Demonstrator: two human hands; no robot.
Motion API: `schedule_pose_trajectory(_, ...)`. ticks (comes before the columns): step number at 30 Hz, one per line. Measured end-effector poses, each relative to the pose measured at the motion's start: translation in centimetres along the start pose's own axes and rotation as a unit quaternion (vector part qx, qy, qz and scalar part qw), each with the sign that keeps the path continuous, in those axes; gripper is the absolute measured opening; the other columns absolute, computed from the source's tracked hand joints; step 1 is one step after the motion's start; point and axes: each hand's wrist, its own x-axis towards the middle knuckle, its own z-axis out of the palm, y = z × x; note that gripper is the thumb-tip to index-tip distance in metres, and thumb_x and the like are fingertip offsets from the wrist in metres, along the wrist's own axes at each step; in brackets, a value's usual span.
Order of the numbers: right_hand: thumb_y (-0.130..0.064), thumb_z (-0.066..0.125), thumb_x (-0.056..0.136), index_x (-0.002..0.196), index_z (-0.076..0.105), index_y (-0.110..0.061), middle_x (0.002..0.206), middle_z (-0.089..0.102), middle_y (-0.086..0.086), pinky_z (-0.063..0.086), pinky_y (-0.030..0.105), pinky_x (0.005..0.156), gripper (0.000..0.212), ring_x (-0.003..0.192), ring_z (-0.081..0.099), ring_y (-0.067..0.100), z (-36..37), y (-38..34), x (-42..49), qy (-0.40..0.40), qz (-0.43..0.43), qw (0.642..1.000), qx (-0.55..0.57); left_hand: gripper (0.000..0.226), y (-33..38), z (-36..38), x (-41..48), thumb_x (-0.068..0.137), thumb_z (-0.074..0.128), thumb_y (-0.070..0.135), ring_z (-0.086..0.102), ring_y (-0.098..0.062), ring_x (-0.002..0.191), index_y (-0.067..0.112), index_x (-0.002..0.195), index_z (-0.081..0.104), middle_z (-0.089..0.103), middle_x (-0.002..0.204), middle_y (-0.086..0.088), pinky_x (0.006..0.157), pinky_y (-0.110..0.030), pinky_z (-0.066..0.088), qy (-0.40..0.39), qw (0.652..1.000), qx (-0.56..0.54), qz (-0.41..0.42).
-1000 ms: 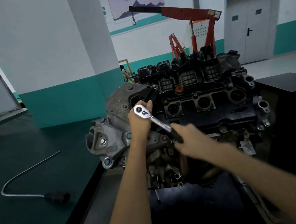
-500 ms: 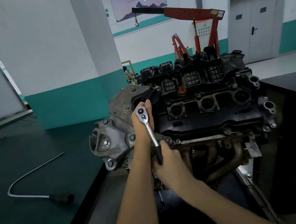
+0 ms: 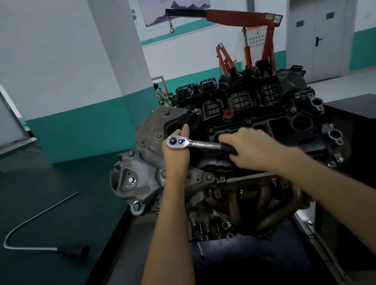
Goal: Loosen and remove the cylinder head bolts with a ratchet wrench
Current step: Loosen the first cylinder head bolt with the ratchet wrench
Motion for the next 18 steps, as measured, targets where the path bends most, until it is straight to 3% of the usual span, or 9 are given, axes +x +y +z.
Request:
schedule_pose_trajectory(2,-0.019,0.057,0.081,0.093,0.047,-0.025,0.074,0.048,0.000,0.039,0.031,0.061,0.017,0.079,0.060,0.032,2.5,-2.2,-2.3,-0.003,0.056,0.992,0.110,0.047,-0.1,0.1,0.0,0.100,0.052,0.026,0.023,-0.008,0.049,0.014,0.061,0.029,0.025,0.055,0.000,0.048,-0.020,0.024,0.002,1.000,0.000,0.005)
schedule_pose_trajectory(5,-0.014,0.057,0.080,0.095,0.047,-0.018,0.071,0.055,0.004,0.050,0.036,0.060,0.019,0.065,0.057,0.026,6.1,-6.7,-4.4,-0.002,0.112,0.939,0.326,0.048,0.0,0.3,0.0,0.100,0.051,0.029,0.022,-0.010,0.051,0.015,0.061,0.027,0.025,0.055,0.000,0.048,-0.022,0.022,0.021,0.999,0.037,0.000)
schedule_pose_trajectory(8,-0.013,0.056,0.083,0.102,0.045,-0.020,0.073,0.057,-0.003,0.053,0.035,0.063,0.023,0.068,0.060,0.022,8.4,-10.6,-4.4,0.024,0.137,0.906,0.401,0.048,0.0,0.3,-0.1,0.101,0.050,0.027,0.023,-0.008,0.050,0.016,0.060,0.027,0.026,0.055,0.001,0.046,-0.018,0.023,0.032,0.997,0.068,0.025)
schedule_pose_trajectory(13,-0.010,0.058,0.079,0.091,0.048,-0.019,0.077,0.058,0.008,0.049,0.034,0.061,0.019,0.066,0.057,0.026,6.7,-6.2,-3.9,-0.010,0.076,0.938,0.337,0.045,-0.5,0.0,0.0,0.098,0.056,0.026,0.026,-0.011,0.051,0.007,0.062,0.037,0.030,0.056,-0.005,0.048,-0.020,0.024,0.004,0.999,0.041,0.015)
schedule_pose_trajectory(18,-0.014,0.062,0.081,0.093,0.052,-0.028,0.063,0.044,-0.011,0.037,0.024,0.054,0.022,0.052,0.047,0.009,0.0,2.0,0.1,-0.076,-0.024,0.994,0.074,0.047,-0.5,-0.1,0.1,0.094,0.062,0.023,0.029,-0.005,0.048,0.015,0.056,0.034,0.033,0.050,0.007,0.048,-0.018,0.028,-0.032,0.999,0.033,-0.005)
